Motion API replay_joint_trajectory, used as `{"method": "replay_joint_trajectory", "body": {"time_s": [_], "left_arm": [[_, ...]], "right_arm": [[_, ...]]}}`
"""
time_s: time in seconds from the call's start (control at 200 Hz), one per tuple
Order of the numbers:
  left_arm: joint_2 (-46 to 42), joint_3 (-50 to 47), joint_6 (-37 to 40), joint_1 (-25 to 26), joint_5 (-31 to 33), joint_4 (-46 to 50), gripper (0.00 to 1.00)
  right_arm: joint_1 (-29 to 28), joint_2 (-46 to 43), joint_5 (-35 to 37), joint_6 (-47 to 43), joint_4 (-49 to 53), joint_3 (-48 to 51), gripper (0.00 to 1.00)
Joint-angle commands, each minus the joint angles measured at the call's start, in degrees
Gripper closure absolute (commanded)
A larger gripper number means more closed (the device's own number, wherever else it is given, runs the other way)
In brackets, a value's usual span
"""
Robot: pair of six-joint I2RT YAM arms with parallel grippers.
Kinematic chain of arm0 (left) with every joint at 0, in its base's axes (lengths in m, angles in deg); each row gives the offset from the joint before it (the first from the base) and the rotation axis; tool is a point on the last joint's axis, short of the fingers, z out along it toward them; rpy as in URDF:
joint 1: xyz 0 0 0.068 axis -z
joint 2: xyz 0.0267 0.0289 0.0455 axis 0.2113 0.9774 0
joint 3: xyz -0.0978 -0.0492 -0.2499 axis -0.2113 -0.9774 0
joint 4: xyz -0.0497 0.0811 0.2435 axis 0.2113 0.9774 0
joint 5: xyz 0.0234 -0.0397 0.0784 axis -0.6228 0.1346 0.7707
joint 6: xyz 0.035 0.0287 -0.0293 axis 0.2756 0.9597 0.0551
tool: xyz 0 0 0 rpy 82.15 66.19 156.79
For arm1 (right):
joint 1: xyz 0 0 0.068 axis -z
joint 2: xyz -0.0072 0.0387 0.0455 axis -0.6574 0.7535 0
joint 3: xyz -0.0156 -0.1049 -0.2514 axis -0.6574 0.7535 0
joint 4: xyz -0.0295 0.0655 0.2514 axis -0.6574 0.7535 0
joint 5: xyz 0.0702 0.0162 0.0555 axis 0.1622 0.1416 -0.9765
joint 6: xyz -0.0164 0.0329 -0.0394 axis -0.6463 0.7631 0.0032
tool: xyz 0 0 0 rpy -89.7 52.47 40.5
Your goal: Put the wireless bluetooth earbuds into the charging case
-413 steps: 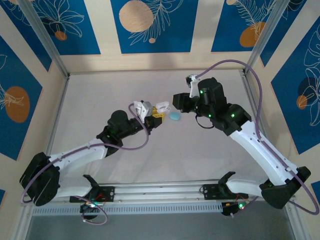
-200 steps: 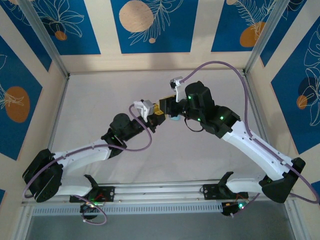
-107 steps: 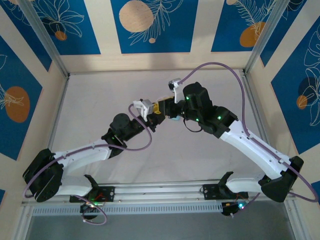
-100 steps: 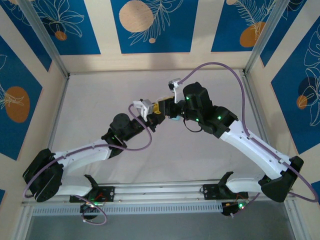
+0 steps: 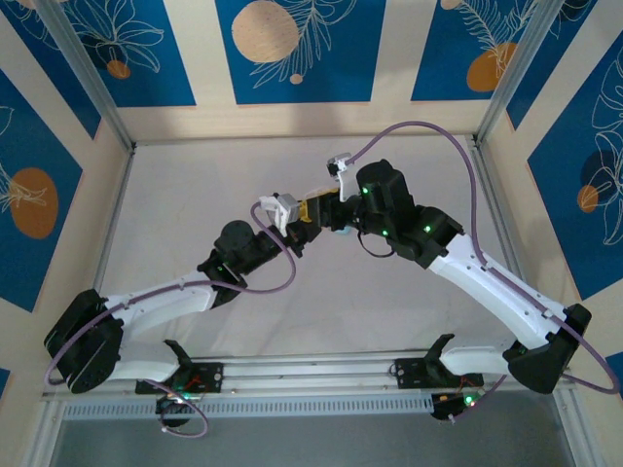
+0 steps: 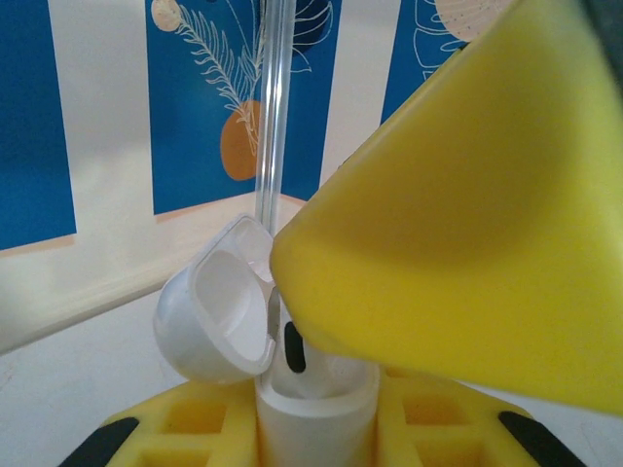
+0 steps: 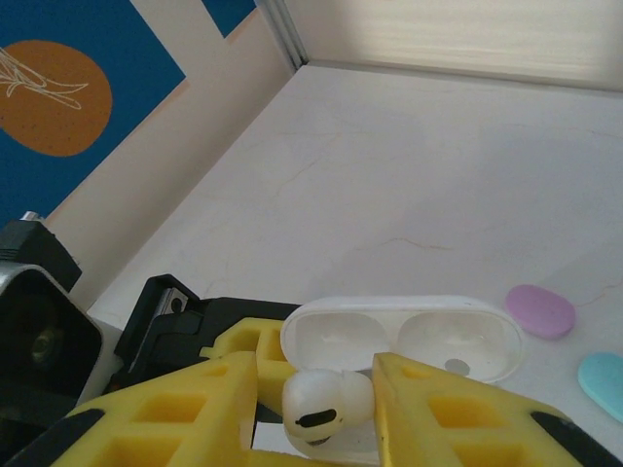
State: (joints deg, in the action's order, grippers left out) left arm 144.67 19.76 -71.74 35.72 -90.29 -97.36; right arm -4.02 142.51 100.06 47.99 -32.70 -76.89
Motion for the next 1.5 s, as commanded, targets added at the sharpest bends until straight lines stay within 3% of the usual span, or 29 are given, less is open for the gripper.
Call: {"method": "replay_joint_trajectory", "body": {"time_s": [0.0, 0.655, 1.045, 1.18, 1.31, 1.496], "left_arm": [[-0.75, 1.91, 0.83, 0.86, -0.46, -2.65, 0.75], [-0.98, 1.83, 2.33, 0.95, -1.60, -1.05, 0.75], [-1.69, 1.41, 4.85, 0.95, -2.59, -0.10, 0.75], [-2.36, 1.26, 8.30, 0.95, -5.64, 1.48, 0.74], [-3.32, 1.69, 10.67, 0.95, -8.30, 3.88, 0.74], [-3.80, 2.08, 12.31, 1.01, -9.51, 4.72, 0.73]], "right_arm": [[0.98, 0.16, -0.95, -0.23, 0.86, -2.02, 0.62], [2.39, -0.03, -5.33, 1.46, 0.17, -5.70, 0.56], [4.35, -0.25, -7.68, 2.54, 0.31, -6.64, 0.58], [9.21, 2.82, -5.50, 5.78, 9.50, -11.47, 0.61], [14.76, 7.61, -13.09, 6.92, 18.19, -15.98, 0.61], [16.16, 14.36, -21.12, 2.48, 27.48, -22.04, 0.59]]}}
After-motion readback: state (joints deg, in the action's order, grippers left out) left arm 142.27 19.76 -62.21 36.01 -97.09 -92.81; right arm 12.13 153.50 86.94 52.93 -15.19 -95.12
